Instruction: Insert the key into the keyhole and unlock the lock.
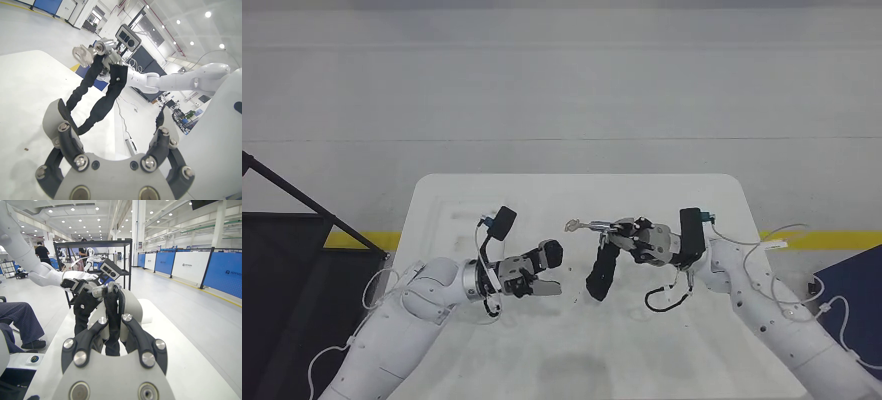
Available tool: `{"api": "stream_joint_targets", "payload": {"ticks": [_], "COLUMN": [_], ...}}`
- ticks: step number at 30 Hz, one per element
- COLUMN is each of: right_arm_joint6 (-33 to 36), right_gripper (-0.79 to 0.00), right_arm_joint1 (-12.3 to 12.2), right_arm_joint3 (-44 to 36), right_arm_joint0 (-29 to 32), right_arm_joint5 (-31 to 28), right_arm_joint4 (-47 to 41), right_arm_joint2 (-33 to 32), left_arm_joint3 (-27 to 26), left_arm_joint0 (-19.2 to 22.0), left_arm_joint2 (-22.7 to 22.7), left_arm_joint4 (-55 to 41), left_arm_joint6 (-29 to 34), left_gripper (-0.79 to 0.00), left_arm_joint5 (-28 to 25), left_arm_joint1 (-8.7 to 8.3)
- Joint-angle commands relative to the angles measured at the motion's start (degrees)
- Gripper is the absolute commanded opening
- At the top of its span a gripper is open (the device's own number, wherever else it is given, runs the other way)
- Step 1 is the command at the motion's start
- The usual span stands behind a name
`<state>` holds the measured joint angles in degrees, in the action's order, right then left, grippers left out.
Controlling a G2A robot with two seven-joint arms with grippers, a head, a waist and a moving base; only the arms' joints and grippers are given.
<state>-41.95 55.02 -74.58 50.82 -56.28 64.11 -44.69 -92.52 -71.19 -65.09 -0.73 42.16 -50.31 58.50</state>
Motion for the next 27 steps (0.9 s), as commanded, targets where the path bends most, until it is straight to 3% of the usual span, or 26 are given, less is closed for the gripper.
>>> {"api": "stream_joint_targets", "payload": {"ticks": [1, 7, 13, 20, 27], "right_arm_joint6": [0.6, 0.5, 0.4, -0.4, -0.7], "right_gripper": [-0.785, -0.785, -0.785, -0.785, -0.785], "right_arm_joint1": [0.2, 1.4, 2.4, 3.1, 3.6], "right_arm_joint3": [0.1, 0.8, 0.8, 1.7, 2.5], "right_arm_joint0": [0.2, -0.1, -0.4, -0.1, 0.1], "right_arm_joint5": [0.0, -1.5, -1.6, -1.7, -1.7], "right_arm_joint4": [-2.2, -3.4, -2.0, -1.0, -0.2], "right_arm_joint2": [-0.3, -0.2, -0.2, -0.5, -0.5], "left_arm_joint3": [-0.9, -4.4, -5.6, -5.5, -5.0], "left_arm_joint0": [0.0, -1.1, -0.5, 1.2, 3.0], "left_arm_joint2": [-0.4, -2.1, 0.3, 3.3, 6.0], "left_arm_joint4": [4.9, 25.5, 37.8, 42.3, 44.2], "left_arm_joint6": [-0.4, -9.5, -18.7, -26.6, -28.7], "left_gripper": [0.0, 0.0, 0.0, 0.0, 0.0], "left_arm_joint5": [-1.1, -2.5, -1.6, 0.5, 0.7], "left_arm_joint1": [-0.05, 0.54, 1.68, 2.91, 3.67]}}
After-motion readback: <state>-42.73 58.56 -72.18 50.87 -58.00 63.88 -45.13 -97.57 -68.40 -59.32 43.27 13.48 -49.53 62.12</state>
